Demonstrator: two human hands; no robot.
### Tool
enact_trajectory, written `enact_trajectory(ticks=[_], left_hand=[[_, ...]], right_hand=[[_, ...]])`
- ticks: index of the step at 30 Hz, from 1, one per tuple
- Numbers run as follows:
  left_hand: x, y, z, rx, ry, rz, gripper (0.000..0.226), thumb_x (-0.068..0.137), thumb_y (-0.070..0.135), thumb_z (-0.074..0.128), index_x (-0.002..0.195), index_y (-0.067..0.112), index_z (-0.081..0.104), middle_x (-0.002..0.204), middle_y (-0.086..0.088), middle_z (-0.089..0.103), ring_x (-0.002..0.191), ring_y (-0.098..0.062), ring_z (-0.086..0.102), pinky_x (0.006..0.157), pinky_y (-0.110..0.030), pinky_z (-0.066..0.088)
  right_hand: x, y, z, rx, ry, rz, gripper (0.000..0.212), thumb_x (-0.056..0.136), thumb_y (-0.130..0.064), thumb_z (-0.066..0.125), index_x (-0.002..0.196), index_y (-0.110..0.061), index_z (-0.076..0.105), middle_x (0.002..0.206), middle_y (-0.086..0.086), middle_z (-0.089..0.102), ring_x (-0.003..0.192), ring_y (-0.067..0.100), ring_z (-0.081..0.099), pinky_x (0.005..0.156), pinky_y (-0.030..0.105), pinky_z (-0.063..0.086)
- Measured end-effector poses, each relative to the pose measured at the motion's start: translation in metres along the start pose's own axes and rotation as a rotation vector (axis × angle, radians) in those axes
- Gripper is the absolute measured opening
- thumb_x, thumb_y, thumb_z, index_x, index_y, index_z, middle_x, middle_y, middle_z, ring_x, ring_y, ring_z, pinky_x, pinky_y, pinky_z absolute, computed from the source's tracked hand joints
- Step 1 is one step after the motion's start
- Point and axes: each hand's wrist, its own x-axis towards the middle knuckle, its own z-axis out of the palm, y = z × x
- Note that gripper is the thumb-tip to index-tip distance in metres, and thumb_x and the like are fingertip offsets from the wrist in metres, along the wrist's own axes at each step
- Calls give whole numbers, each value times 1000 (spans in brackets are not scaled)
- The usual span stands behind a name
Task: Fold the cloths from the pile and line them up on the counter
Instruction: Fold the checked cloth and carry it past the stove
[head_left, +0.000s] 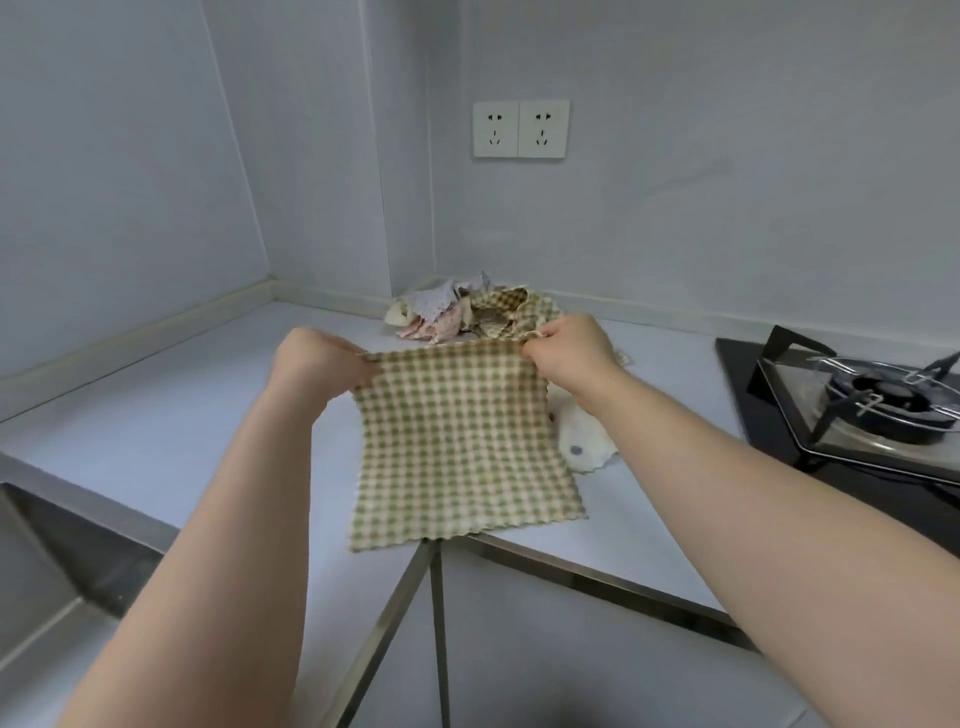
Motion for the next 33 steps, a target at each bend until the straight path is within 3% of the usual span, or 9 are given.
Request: enact_trajectory(ticks=[2, 4, 7, 11, 15, 19, 23, 26, 33], left_hand=[[7, -9, 2, -96, 19, -32, 10, 81, 10, 76, 90, 6, 75, 66, -8, 62, 55, -20, 52, 56, -25, 45], [11, -11, 5, -232, 20, -45, 10, 84, 2, 73, 94, 2, 73, 74, -15, 68, 56, -21, 65, 54, -21, 57], [17, -14, 12, -360, 45, -35, 8, 86, -4, 69, 93, -2, 71, 88, -22, 73, 77, -29, 74, 73, -27, 62], [21, -22, 15, -266, 64, 32, 5, 82, 1, 75, 85, 4, 74, 84, -17, 75, 89, -33, 73, 90, -38, 59], [9, -25, 10, -157, 45, 41, 12, 77, 0, 79, 82, 10, 75, 88, -13, 74, 94, -30, 72, 89, -37, 58], [-29, -48, 20, -109, 133, 70, 19, 79, -3, 66, 78, 14, 72, 93, 5, 74, 87, -19, 70, 65, -26, 49], [-54, -73, 22, -102, 222, 121, 17, 79, -1, 63, 77, 15, 68, 95, 17, 71, 85, -5, 68, 65, -18, 46], [-59, -88, 26, 31, 167, 200, 18, 78, -1, 64, 73, 16, 67, 96, 19, 71, 88, 5, 64, 69, -7, 41], [-59, -101, 32, 221, 179, 457, 23, 69, -6, 64, 63, 16, 63, 93, 11, 70, 87, 6, 61, 71, -3, 40]], right_hand=[[8, 9, 11, 5, -7, -23, 24, 80, -2, 59, 59, -9, 48, 55, 13, 39, 57, 18, 31, 57, 33, 22], [15, 13, 18, 19, 1, -48, 15, 86, -2, 58, 75, 1, 67, 68, 22, 62, 55, 21, 45, 53, 31, 34], [21, 15, 22, 134, -27, -44, 20, 95, -6, 55, 90, -19, 69, 85, 6, 74, 62, 17, 72, 67, 37, 61], [13, 25, 19, 62, 11, -206, 22, 93, -10, 58, 96, -27, 72, 87, -9, 71, 69, 17, 70, 64, 31, 60], [-10, 43, 14, -14, -69, -380, 16, 91, -11, 59, 96, -24, 69, 87, -10, 68, 71, 8, 63, 56, 15, 47], [-36, 66, 9, -133, -211, -527, 10, 91, -13, 58, 95, -20, 63, 86, -10, 62, 75, 6, 57, 64, 21, 46], [-55, 95, 12, -253, -247, -721, 8, 93, -15, 58, 99, -16, 63, 90, -6, 63, 80, 12, 57, 73, 32, 50], [-54, 107, 15, -304, -264, -796, 14, 92, -21, 53, 98, -15, 64, 93, -4, 65, 82, 15, 59, 73, 36, 52], [-49, 110, 16, -317, -221, -856, 12, 88, -14, 58, 92, -12, 69, 103, 3, 70, 93, 21, 67, 79, 39, 57]])
